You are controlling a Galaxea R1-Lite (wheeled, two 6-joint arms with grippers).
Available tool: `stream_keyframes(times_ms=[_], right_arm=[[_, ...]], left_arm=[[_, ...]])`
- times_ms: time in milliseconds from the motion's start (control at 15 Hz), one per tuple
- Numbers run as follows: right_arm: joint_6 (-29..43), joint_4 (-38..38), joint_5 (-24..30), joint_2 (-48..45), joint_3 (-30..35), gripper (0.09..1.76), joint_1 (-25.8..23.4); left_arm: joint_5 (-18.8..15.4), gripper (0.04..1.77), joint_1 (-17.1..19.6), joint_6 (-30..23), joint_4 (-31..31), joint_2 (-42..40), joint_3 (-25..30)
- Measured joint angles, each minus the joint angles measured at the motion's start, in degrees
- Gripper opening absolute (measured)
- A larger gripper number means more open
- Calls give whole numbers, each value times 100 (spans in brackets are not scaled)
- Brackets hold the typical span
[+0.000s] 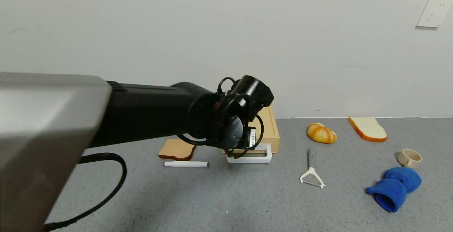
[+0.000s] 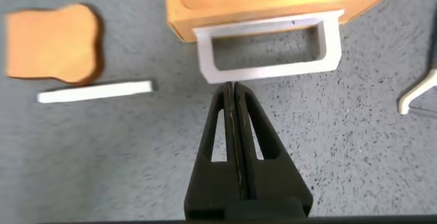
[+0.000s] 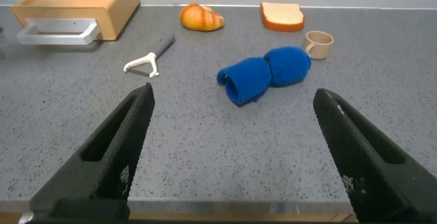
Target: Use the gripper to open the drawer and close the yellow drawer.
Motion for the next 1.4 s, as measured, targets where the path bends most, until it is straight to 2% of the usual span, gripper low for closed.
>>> stream_keyframes(times_ms=[133,267,333,467,533,667,867,933,1067,1200,1400], right_arm=[[2,0,-1,0,0,171,0],[2,2,-1,0,0,171,0],[0,2,-1,0,0,171,0],[5,2,-1,0,0,171,0],[0,2,-1,0,0,171,0],[0,2,2,0,0,171,0],[2,2,-1,0,0,171,2],[2,2,0,0,0,171,2],[2,2,-1,0,0,171,0],[2,2,0,0,0,171,0],[2,2,0,0,0,171,0]], left_arm=[[-91,11,74,94,196,-344,20],[-474,11,157,199,227,-674,72],[-827,11,240,341,213,-890,144],[-1747,11,502,778,122,-1364,467],[-2203,11,681,976,-40,-1640,742],[-2800,11,1034,1259,-678,-2133,1425],[-3321,11,1469,1692,-2015,-2794,2647],[-3389,26,1586,1790,-2458,-2993,3068],[-3480,59,1742,1921,-2925,-3346,3707],[-3518,84,1809,1954,-3004,-3616,4019],[-3524,112,1866,1941,-3017,-3861,4205]])
